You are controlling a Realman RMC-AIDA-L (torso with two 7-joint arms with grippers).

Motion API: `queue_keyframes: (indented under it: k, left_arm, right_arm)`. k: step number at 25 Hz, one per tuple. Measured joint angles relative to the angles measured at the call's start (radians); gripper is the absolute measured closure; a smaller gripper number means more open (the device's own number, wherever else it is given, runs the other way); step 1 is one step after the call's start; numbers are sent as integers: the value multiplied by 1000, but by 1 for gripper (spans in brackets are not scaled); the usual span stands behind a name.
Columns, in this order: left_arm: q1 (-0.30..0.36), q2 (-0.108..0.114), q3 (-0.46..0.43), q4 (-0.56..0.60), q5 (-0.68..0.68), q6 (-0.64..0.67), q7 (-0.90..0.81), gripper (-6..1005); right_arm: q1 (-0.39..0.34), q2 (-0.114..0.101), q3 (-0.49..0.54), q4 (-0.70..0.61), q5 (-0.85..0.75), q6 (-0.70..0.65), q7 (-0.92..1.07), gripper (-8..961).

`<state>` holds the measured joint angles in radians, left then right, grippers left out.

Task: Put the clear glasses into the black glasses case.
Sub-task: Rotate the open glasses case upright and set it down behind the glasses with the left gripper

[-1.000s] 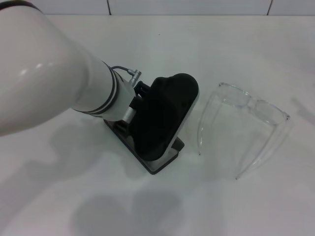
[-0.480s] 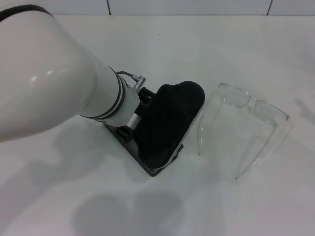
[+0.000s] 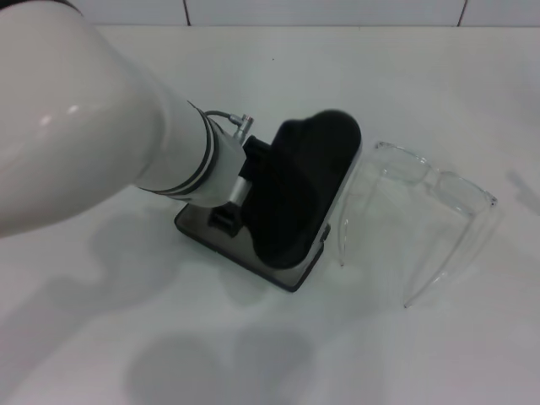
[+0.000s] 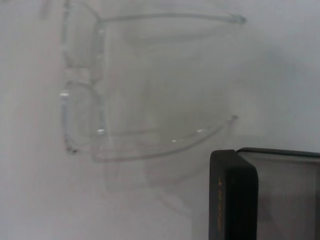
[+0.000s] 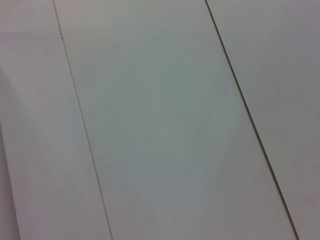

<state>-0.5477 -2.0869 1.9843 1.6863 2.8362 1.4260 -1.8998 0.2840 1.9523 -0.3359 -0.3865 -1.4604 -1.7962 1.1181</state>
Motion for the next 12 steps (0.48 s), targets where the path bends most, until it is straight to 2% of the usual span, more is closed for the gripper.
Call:
queue_keyframes:
  k: [6, 12]
  left_arm:
    - [-7, -4, -12, 7, 0, -3, -107, 792]
    - [-43, 0, -47, -8, 3, -4, -208, 792]
  right_arm:
    - [-12, -1, 1, 0, 0, -14, -5, 84]
    - [-35, -2, 38, 0, 0, -103, -5, 84]
